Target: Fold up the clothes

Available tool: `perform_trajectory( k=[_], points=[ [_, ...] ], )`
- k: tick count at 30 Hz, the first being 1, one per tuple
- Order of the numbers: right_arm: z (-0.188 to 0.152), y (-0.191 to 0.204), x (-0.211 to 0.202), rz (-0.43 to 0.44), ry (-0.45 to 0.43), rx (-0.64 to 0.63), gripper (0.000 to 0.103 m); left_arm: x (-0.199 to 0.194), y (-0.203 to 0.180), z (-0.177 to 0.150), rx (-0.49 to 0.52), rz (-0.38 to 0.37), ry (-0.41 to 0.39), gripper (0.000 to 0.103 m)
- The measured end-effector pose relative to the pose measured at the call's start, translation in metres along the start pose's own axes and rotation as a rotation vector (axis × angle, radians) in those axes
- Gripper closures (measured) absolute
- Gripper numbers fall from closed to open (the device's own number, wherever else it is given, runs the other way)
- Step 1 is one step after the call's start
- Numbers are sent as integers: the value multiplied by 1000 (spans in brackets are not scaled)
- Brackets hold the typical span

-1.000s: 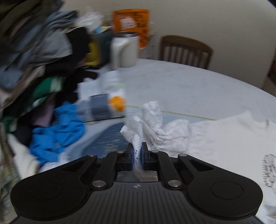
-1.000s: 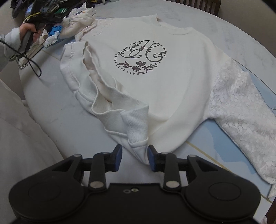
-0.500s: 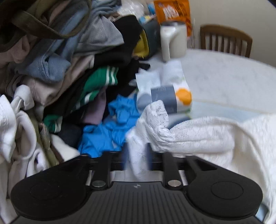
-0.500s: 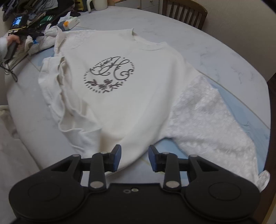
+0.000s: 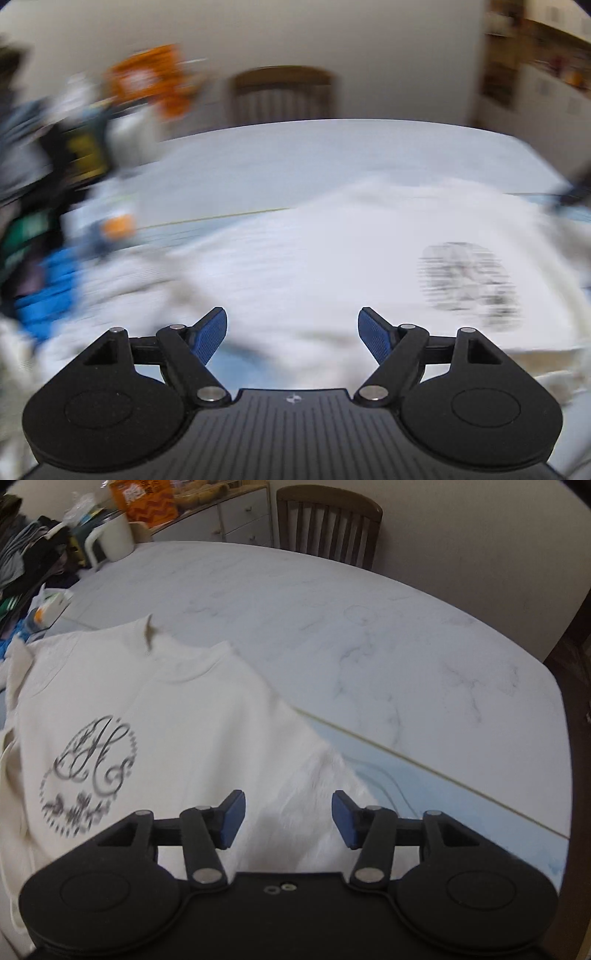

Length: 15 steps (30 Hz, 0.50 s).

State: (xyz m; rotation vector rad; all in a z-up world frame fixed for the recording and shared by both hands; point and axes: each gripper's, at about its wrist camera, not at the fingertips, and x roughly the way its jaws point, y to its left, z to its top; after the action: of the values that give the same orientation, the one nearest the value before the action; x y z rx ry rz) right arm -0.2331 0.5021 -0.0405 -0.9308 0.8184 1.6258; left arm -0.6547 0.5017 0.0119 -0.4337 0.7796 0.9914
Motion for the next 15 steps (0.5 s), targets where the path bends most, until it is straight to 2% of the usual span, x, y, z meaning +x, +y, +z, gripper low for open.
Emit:
perform_trajectory(
  k=[3,5,8,15],
  points=[
    [13,2,22,13,14,-17,0,16,-48,11,39,-137,0,25],
    [18,0,34,5,22,-39,0,29,-70,16,65,-183,23,25],
    [22,0,47,1,31,-76,0,40,-77,15,58,-169,48,25],
    [10,11,51,38,45,-181,0,46,-32,2,-57,-19,100,25]
  ],
)
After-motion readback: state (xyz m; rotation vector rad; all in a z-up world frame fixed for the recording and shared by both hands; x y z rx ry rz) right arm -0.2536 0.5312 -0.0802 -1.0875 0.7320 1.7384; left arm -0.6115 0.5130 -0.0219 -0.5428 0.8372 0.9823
